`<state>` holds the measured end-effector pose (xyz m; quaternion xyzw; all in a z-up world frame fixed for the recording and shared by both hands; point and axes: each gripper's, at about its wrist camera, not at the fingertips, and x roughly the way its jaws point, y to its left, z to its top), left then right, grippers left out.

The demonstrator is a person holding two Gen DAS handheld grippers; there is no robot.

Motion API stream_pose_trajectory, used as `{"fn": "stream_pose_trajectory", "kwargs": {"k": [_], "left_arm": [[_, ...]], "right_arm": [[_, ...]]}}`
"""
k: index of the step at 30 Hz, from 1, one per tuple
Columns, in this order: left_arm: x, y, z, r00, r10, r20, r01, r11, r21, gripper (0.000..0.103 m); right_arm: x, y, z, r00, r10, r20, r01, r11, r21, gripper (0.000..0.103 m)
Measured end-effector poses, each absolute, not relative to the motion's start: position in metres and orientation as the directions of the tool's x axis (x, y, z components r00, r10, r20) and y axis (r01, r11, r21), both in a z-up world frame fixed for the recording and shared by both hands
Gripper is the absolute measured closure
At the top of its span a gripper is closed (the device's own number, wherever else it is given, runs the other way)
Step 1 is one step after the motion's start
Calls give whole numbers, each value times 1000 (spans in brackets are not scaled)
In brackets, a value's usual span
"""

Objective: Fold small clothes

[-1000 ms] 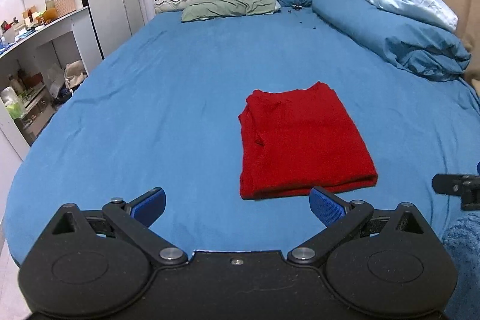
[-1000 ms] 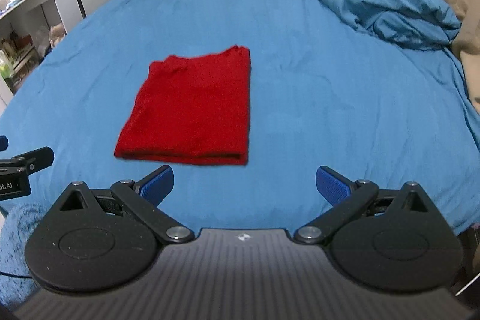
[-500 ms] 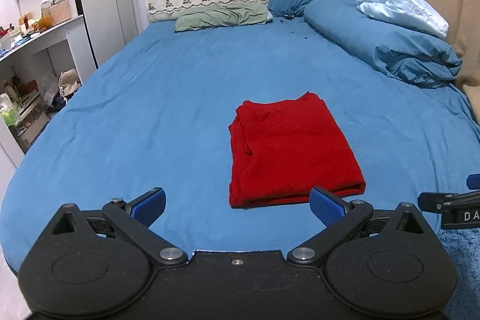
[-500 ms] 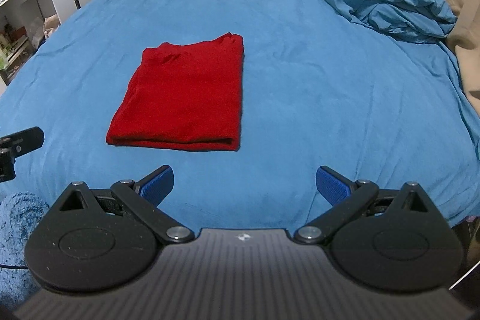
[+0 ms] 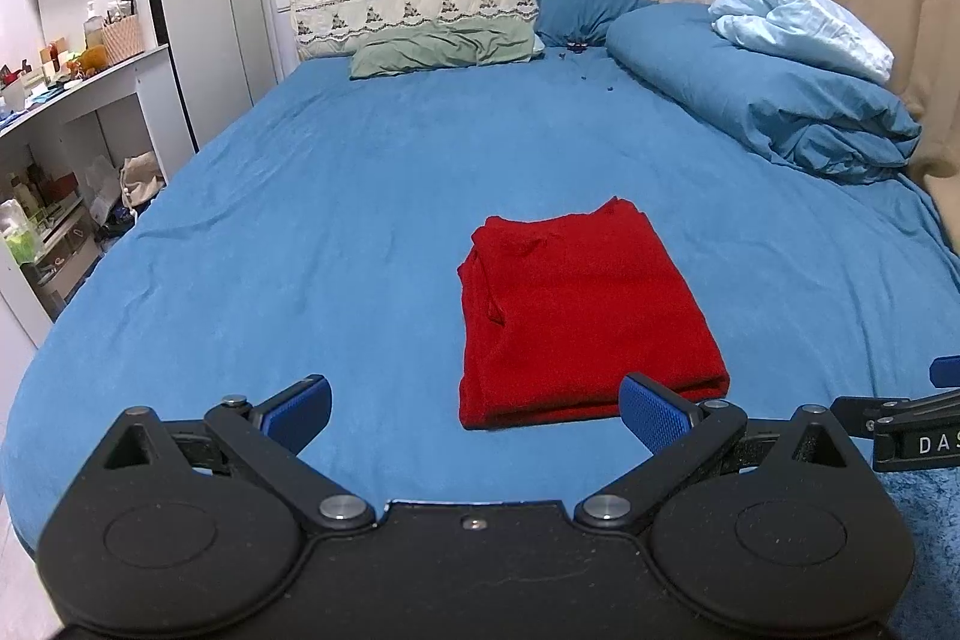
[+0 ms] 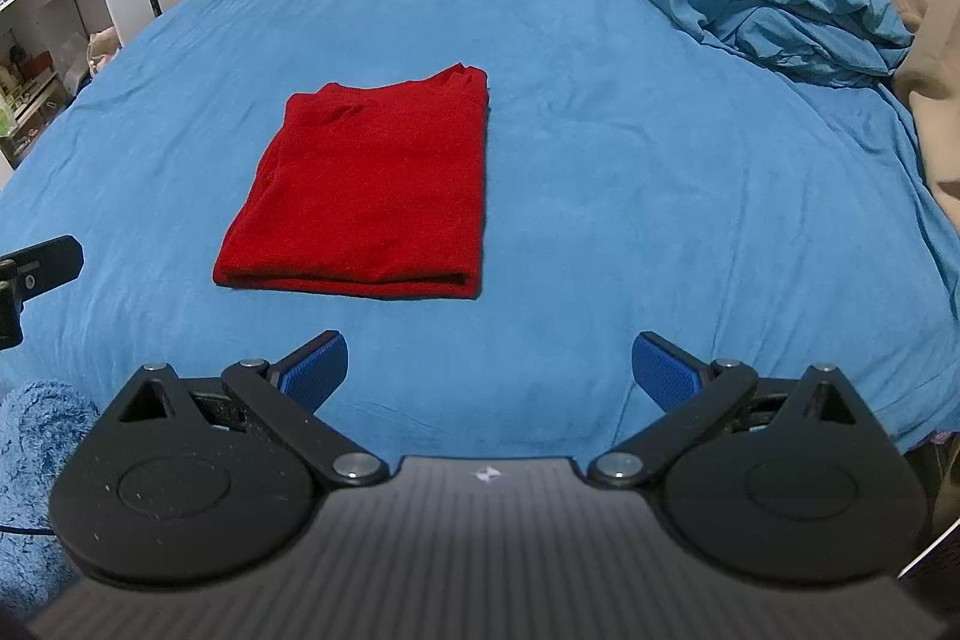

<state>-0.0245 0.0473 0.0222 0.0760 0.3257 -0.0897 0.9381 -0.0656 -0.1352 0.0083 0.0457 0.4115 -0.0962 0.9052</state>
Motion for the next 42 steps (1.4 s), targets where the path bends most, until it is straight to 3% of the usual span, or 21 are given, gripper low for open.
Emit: {"fn": "stream_pose_trajectory", "kwargs": {"k": [42], "left_arm": [[-24,38,24,787,-111,-606,214,972,100,0]], "right_arm": [[-68,-122,13,647,-146,-748,214,977,-6,0]]}}
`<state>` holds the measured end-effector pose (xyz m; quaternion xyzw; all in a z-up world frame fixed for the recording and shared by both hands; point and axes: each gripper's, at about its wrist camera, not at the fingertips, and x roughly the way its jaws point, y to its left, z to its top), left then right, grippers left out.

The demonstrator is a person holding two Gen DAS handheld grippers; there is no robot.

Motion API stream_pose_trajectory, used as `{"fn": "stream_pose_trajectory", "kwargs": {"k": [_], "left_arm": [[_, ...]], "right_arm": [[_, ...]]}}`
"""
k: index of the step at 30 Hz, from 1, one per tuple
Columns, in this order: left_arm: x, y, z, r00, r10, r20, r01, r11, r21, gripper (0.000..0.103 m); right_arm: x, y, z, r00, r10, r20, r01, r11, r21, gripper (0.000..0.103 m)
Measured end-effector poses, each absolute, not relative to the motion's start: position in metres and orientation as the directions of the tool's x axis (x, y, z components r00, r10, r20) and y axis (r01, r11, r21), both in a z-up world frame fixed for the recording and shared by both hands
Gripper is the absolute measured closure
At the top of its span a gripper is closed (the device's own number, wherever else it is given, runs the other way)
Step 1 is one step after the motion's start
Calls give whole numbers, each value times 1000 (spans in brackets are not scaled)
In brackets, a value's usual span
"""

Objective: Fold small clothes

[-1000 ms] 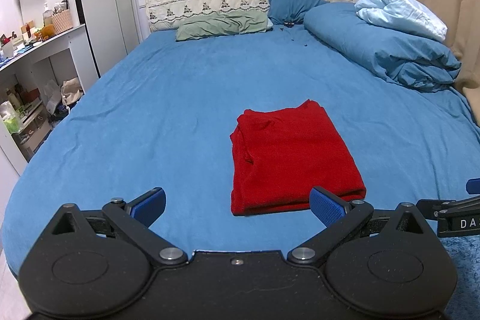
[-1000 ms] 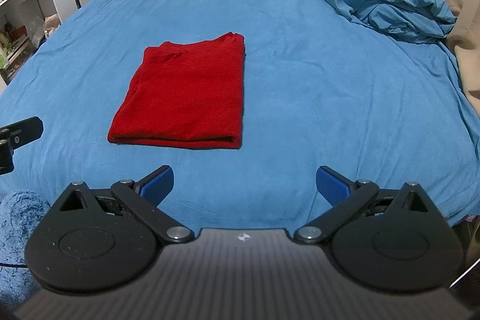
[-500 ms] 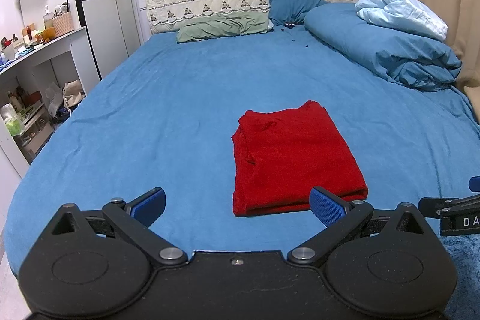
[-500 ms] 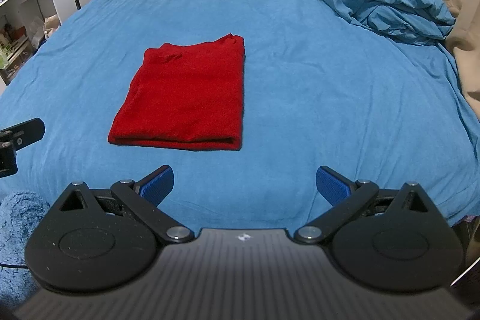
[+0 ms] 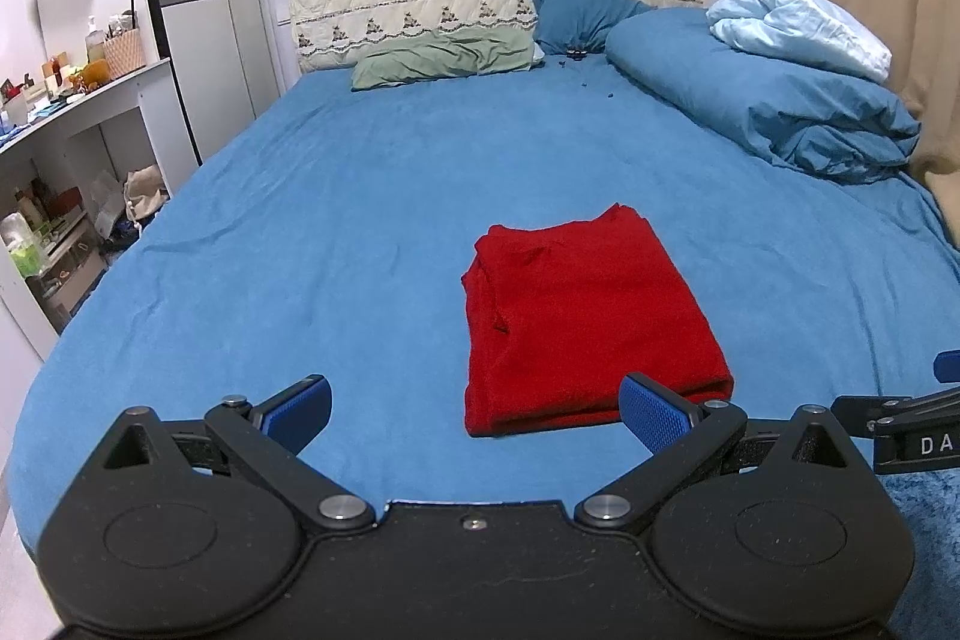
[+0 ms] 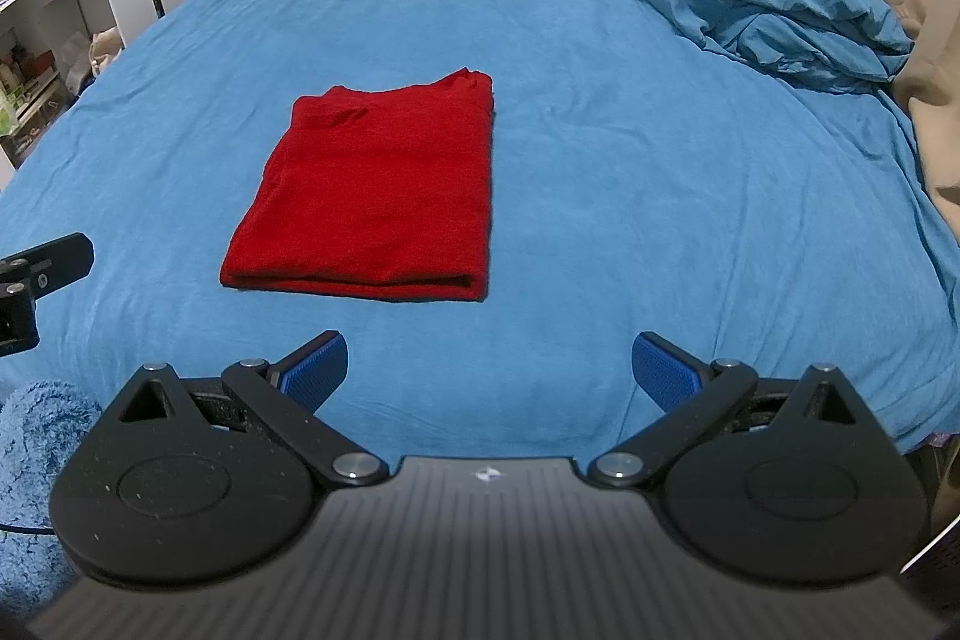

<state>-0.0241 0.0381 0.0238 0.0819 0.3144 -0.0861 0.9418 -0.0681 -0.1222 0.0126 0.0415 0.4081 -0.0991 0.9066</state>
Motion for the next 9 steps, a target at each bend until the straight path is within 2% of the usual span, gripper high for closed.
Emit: {"fn": "stream_pose_trajectory", "kwargs": {"k": [9], "left_arm": [[-25,39,22,784,-112,-610,208,974,88,0]], "right_arm": [[-68,-117,13,648,-154,-746,215,977,-15,0]]}}
